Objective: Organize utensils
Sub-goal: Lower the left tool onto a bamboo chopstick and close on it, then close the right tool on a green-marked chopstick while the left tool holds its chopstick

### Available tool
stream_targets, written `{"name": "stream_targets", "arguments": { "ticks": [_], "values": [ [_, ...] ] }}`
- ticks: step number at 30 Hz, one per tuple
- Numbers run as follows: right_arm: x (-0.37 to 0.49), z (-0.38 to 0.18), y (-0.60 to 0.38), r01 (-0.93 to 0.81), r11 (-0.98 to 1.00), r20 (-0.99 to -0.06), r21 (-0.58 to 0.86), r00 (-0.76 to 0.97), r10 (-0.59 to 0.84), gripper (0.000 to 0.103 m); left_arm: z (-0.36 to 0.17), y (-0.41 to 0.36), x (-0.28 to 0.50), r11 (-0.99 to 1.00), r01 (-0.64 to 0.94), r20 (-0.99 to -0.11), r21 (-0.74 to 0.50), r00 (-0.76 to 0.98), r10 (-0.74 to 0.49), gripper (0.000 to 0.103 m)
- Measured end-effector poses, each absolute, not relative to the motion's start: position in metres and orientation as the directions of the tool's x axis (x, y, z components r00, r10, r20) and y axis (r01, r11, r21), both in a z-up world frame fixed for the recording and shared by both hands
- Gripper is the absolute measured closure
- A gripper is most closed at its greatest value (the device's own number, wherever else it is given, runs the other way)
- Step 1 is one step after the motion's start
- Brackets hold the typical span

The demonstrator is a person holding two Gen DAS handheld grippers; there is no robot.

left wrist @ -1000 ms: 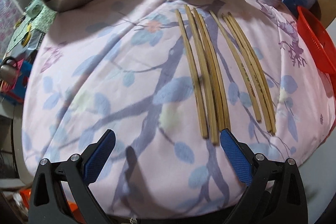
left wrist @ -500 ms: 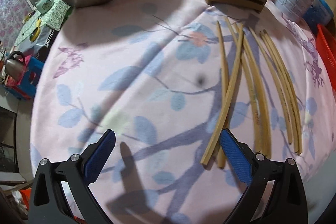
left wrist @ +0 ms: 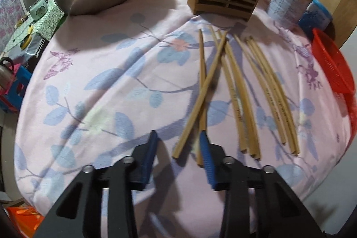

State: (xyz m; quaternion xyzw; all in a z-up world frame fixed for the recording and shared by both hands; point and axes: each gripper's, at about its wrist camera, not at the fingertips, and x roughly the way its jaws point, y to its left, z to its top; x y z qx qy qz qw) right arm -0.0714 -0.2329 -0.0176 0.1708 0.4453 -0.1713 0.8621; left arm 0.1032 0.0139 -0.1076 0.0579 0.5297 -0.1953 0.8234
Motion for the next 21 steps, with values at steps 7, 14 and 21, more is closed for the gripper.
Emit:
{"name": "stream_targets", "arguments": {
  "ticks": [7,14,21],
  "values": [
    [-0.078,-0.016,-0.245,0.428,0.89,-0.815,0.157,0.565,-0.128,0.008,-0.105,0.01,0.087,0.9,0.39,-0.873,-0.194,0.351,-0.34,0.096],
    [-0.065,-0.022,-0.245,0.336,0.918,-0.798,0.209,0.602,-0.038,0.017,-0.081,0.011,0.079,0.917,0.363,-0.856,-0.169,0.407,-0.319,0.097],
    [-0.037,-0.052,-0.224,0.228,0.936,-0.805,0.27,0.586,0.089,0.034,-0.059,0.032,0.079,0.935,0.326,-0.854,-0.136,0.44,-0.278,0.098]
  ]
}}
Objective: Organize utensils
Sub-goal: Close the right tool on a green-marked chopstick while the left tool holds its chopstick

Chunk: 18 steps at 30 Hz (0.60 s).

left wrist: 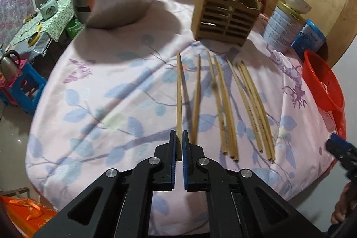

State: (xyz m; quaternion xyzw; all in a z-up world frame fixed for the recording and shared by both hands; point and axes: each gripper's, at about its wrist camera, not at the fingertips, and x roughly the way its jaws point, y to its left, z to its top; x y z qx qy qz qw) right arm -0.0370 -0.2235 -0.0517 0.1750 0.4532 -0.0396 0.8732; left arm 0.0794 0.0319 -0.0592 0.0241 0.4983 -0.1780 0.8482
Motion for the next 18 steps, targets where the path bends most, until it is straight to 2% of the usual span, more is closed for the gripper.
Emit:
{"name": "stream_targets", "arguments": {
  "ticks": [4,7,13,15,17,18],
  "values": [
    [-0.018,-0.07,-0.208,0.171,0.929,-0.806,0.329,0.563,0.182,0.048,-0.056,0.041,0.083,0.939,0.323,-0.864,-0.118,0.433,-0.258,0.098],
    [-0.008,-0.082,-0.189,0.125,0.954,-0.816,0.272,0.556,0.16,0.051,-0.053,0.045,0.085,0.938,0.331,-0.869,-0.102,0.429,-0.246,0.098],
    [0.004,-0.103,-0.174,0.099,0.937,-0.817,0.335,0.527,0.236,0.065,-0.05,0.051,0.088,0.933,0.349,-0.876,-0.086,0.419,-0.237,0.098],
    [0.006,-0.109,-0.168,0.089,0.934,-0.819,0.346,0.515,0.254,0.075,-0.051,0.053,0.089,0.932,0.35,-0.879,-0.09,0.412,-0.24,0.098],
    [0.006,-0.112,-0.17,0.102,0.923,-0.811,0.371,0.52,0.269,0.09,-0.052,0.054,0.089,0.931,0.354,-0.881,-0.09,0.408,-0.24,0.098],
    [0.005,-0.112,-0.173,0.116,0.917,-0.807,0.382,0.525,0.27,0.092,-0.052,0.054,0.09,0.93,0.358,-0.882,-0.087,0.407,-0.239,0.098]
  ]
}}
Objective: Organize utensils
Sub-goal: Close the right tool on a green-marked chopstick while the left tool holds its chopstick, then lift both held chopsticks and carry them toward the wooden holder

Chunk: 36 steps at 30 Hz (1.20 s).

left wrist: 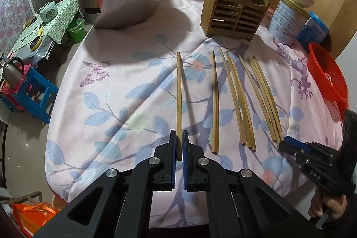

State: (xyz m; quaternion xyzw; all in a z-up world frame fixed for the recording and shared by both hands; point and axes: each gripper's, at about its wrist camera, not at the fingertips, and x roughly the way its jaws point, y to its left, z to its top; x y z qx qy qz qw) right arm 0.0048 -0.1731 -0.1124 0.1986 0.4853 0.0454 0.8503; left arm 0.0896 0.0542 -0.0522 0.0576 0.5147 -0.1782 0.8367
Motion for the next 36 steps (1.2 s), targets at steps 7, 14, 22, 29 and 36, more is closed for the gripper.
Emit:
{"name": "stream_targets", "arguments": {
  "ticks": [7,14,22,29,36],
  "values": [
    [-0.003,-0.109,-0.198,0.2,0.904,-0.799,0.377,0.565,0.208,0.095,-0.052,0.056,0.093,0.929,0.357,-0.879,-0.095,0.408,-0.246,0.098],
    [-0.003,-0.116,-0.193,0.198,0.91,-0.808,0.364,0.554,0.203,0.09,-0.055,0.056,0.094,0.931,0.355,-0.886,-0.088,0.4,-0.236,0.098],
    [-0.004,-0.12,-0.189,0.194,0.924,-0.801,0.329,0.576,0.164,0.091,-0.06,0.057,0.097,0.933,0.353,-0.897,-0.071,0.388,-0.214,0.097],
    [-0.007,-0.109,-0.188,0.187,0.946,-0.794,0.265,0.599,0.104,0.097,-0.057,0.061,0.101,0.934,0.349,-0.891,-0.073,0.399,-0.219,0.098],
    [-0.008,-0.033,-0.197,0.182,0.967,-0.69,0.177,0.724,-0.01,0.096,-0.015,0.068,0.112,0.931,0.356,-0.837,-0.078,0.483,-0.255,0.098]
  ]
}}
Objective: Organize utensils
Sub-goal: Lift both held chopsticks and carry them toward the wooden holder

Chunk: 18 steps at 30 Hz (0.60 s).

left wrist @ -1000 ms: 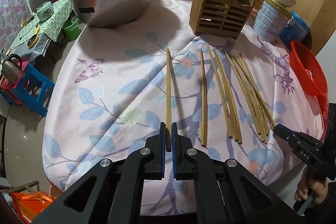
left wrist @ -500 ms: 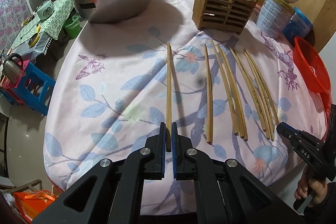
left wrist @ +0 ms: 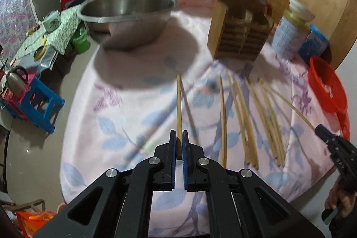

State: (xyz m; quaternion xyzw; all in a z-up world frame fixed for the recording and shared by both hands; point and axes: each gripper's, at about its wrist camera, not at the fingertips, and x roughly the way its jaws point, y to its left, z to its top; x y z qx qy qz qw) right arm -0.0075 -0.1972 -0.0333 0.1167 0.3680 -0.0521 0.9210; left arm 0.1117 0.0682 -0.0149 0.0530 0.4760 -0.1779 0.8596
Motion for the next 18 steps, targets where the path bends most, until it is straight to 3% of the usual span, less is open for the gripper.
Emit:
{"name": "stream_targets", "arguments": {
  "ticks": [7,13,15,17,18],
  "values": [
    [-0.006,0.029,-0.204,0.209,0.948,-0.568,0.24,0.822,-0.037,0.097,0.026,0.063,0.127,0.903,0.417,-0.789,-0.106,0.518,-0.332,0.097],
    [0.011,0.039,-0.209,0.199,0.943,-0.55,0.268,0.835,-0.02,0.096,0.04,0.048,0.135,0.885,0.457,-0.772,-0.084,0.532,-0.348,0.098],
    [0.024,0.027,-0.211,0.125,0.949,-0.599,0.289,0.797,0.077,0.089,0.042,0.044,0.136,0.89,0.448,-0.769,-0.083,0.54,-0.343,0.097],
    [0.03,0.006,-0.209,0.069,0.96,-0.655,0.272,0.744,0.133,0.069,0.042,0.041,0.135,0.9,0.428,-0.763,-0.083,0.553,-0.333,0.098],
    [0.031,-0.009,-0.208,0.039,0.967,-0.689,0.253,0.709,0.151,0.067,0.042,0.041,0.135,0.906,0.415,-0.764,-0.082,0.558,-0.325,0.097]
  ]
}}
